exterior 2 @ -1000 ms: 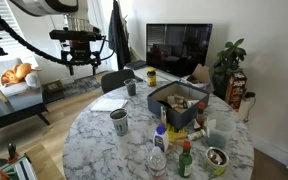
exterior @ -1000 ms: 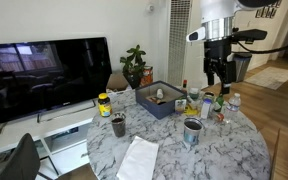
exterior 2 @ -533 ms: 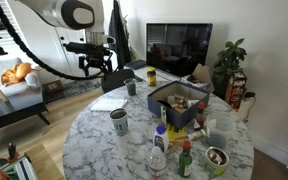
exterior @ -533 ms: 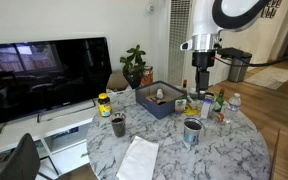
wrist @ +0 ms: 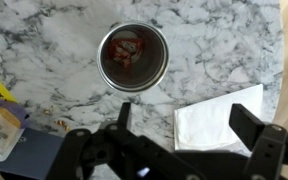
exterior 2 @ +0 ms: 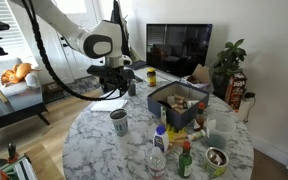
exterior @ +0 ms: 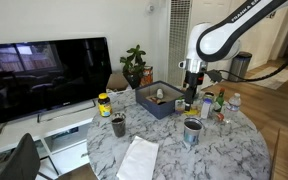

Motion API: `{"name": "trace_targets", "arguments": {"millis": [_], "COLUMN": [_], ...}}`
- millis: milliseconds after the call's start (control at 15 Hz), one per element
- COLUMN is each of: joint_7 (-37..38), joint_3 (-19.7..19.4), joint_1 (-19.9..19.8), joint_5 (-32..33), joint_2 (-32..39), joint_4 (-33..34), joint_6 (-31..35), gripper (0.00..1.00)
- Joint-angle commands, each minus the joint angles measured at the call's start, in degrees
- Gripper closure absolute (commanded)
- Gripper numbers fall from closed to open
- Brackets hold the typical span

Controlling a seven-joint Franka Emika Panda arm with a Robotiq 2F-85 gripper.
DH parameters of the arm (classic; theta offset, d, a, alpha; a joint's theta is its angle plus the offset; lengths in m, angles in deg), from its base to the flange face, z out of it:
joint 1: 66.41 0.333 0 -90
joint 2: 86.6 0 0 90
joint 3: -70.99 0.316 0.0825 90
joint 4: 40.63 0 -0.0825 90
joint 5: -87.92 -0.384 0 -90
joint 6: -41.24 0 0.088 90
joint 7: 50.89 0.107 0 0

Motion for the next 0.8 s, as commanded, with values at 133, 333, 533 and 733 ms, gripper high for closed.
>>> {"name": "trace_targets", "arguments": {"millis": [133,333,533,733], "joint_7": [-2.1,-2.7,-3.8,-5.9], "joint_3": [-0.9,-1.4,-0.6,0.9], "joint_1": [-4.2,-5.8,-6.6,-6.8], "joint_5": [4.4,6.5,6.2,5.3], "joint_2": [4.1,6.6,9.2,9.5], "joint_4": [-0.9,-0.7,-0.4,-0.2], "joint_6": [1.0,2.0,4.3,4.9], "gripper": [0.00,0.00,0.00,0.00]}}
